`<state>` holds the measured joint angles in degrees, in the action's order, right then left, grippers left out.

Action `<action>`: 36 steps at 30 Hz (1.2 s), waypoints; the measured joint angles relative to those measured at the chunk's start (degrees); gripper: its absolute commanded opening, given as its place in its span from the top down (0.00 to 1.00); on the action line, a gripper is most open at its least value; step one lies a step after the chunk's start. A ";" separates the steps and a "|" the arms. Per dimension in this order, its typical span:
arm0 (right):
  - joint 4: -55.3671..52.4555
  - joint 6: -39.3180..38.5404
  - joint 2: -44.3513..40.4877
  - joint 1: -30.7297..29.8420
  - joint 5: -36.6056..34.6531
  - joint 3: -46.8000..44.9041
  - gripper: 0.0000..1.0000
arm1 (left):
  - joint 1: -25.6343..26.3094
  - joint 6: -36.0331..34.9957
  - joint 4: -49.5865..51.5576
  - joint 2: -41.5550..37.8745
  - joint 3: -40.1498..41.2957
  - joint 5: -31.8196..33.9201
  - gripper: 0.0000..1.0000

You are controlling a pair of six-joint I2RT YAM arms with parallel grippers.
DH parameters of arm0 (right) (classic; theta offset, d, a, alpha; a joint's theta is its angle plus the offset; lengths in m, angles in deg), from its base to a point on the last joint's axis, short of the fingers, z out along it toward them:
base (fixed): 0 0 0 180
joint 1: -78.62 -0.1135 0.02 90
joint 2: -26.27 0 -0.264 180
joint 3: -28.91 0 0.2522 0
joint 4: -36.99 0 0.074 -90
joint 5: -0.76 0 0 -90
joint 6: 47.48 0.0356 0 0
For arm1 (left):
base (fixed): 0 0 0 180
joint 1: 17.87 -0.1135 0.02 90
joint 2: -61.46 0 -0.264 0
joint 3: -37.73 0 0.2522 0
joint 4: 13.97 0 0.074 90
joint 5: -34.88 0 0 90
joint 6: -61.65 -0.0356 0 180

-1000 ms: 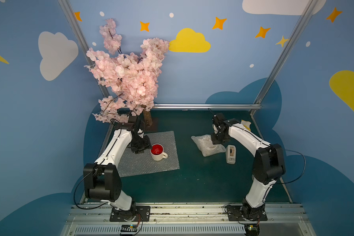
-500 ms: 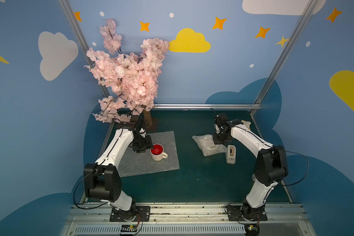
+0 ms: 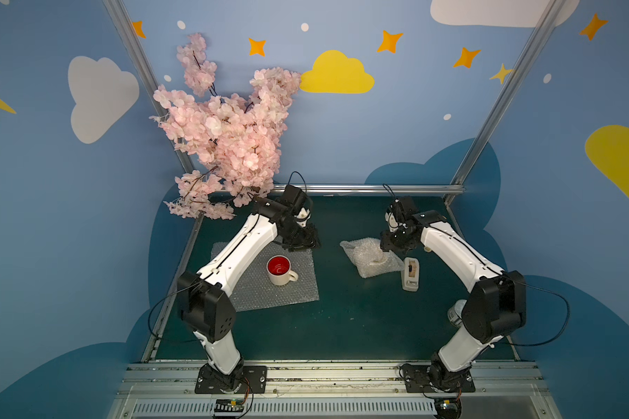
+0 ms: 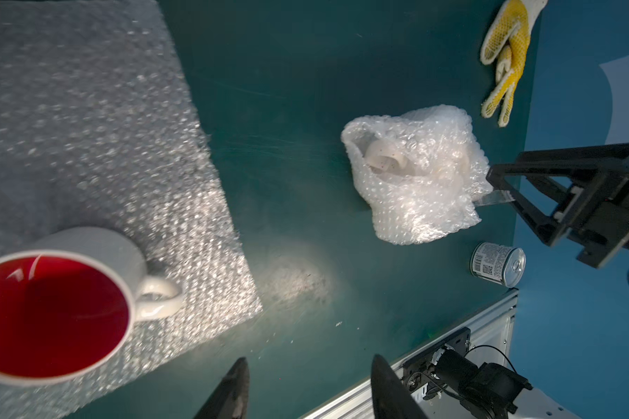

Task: Wrap mugs in bubble wrap
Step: Move the bubble wrap to the center of the board, then adjust the bubble wrap on the mug.

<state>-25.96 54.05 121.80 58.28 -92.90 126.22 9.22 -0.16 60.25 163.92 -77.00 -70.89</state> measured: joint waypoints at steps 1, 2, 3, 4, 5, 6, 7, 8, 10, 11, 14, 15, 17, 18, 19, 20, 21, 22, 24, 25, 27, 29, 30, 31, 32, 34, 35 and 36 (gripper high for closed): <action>-0.20 0.00 -0.92 0.00 0.24 0.00 0.39 | 0.76 0.42 -0.33 2.49 -1.60 -0.24 0.48; -0.37 -0.04 -1.75 -0.07 0.44 0.00 0.39 | 1.31 0.76 -0.55 4.72 -3.15 -0.39 0.48; -0.57 -0.20 -2.89 -0.11 0.98 0.00 0.39 | 1.88 1.05 -0.81 7.15 -4.83 -0.42 0.48; -0.70 -0.52 -3.93 -0.11 1.97 0.00 0.39 | 2.34 1.33 -0.96 9.07 -6.25 -0.44 0.49; -0.76 -1.11 -4.96 -0.13 2.95 -0.02 0.39 | 2.75 1.68 -1.05 10.73 -7.52 -0.50 0.49; -0.79 -1.55 -6.01 -0.17 4.44 -0.02 0.39 | 3.15 1.88 -0.90 12.44 -9.01 -0.52 0.49; -0.76 -1.97 -7.04 -0.17 5.86 -0.07 0.39 | 3.45 2.12 -0.90 13.92 -10.43 -0.57 0.49; -0.68 -2.38 -7.87 -0.17 7.06 -0.24 0.39 | 3.74 2.19 -0.81 15.06 -11.67 -0.68 0.49; -0.22 -3.08 -9.57 -0.52 9.75 -1.27 0.40 | 4.26 2.40 -0.48 16.92 -14.29 -0.83 0.49; 0.26 -3.34 -10.19 -0.74 10.71 -2.03 0.40 | 4.48 2.56 -0.52 17.49 -15.13 -0.90 0.49; 1.57 -4.02 -11.26 -1.27 14.10 -5.29 0.42 | 4.96 3.02 -0.09 18.49 -17.44 -1.20 0.49; 2.03 -4.11 -11.23 -1.44 14.95 -6.29 0.42 | 5.11 3.13 0.20 18.75 -18.40 -1.22 0.49; 3.15 -4.35 -11.21 -1.68 16.52 -8.44 0.42 | 5.35 3.15 0.72 19.45 -20.37 -1.36 0.49; 3.69 -4.48 -11.23 -1.77 17.16 -9.44 0.42 | 5.55 3.17 0.79 19.85 -21.29 -1.40 0.49; 4.39 -4.55 -11.23 -1.79 17.84 -10.40 0.43 | 5.68 3.17 0.92 20.26 -22.12 -1.40 0.49; 4.90 -4.57 -11.23 -1.81 18.27 -11.15 0.43 | 5.79 3.17 0.98 20.59 -22.69 -1.42 0.49; 5.44 -4.61 -11.23 -1.90 18.62 -11.89 0.43 | 5.90 3.17 1.11 21.03 -23.12 -1.46 0.49; 6.21 -4.68 -11.23 -1.92 18.95 -12.59 0.43 | 5.99 3.17 1.29 21.44 -23.45 -1.53 0.49; 7.85 -4.70 -11.23 -2.01 19.54 -13.73 0.44 | 6.10 3.17 1.51 22.03 -23.52 -1.60 0.49; 8.61 -4.72 -11.21 -2.10 19.82 -14.21 0.45 | 6.21 3.17 1.77 22.29 -23.52 -1.57 0.49; 10.21 -4.66 -11.13 -2.34 19.76 -15.04 0.46 | 6.32 3.17 2.21 22.51 -23.52 -1.57 0.49; 12.02 -4.63 -11.02 -2.75 19.76 -15.96 0.47 | 6.36 3.15 2.56 22.51 -23.52 -1.60 0.49; 12.98 -4.55 -10.99 -2.82 19.76 -16.39 0.48 | 6.36 3.15 2.60 22.51 -23.54 -1.60 0.49; 13.53 -4.44 -10.82 -2.91 19.71 -16.59 0.49 | 6.36 3.15 2.64 22.51 -23.54 -1.60 0.49; 14.08 -4.50 -10.49 -3.02 19.74 -16.63 0.52 | 6.36 3.15 2.80 22.51 -23.52 -1.60 0.49; 15.37 -4.33 -9.64 -3.15 19.58 -16.61 0.58 | 6.36 3.15 3.06 22.51 -23.54 -1.60 0.49; 15.91 -4.26 -9.16 -3.15 19.52 -16.61 0.60 | 6.36 3.15 3.10 22.51 -23.54 -1.60 0.49; 16.37 -4.13 -8.79 -3.15 19.32 -16.61 0.62 | 6.36 3.13 3.19 22.51 -23.52 -1.60 0.49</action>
<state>-9.59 49.92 113.01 55.14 -73.57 109.61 15.58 2.96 63.45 186.43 -100.51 -72.49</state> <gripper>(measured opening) 0.411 0.509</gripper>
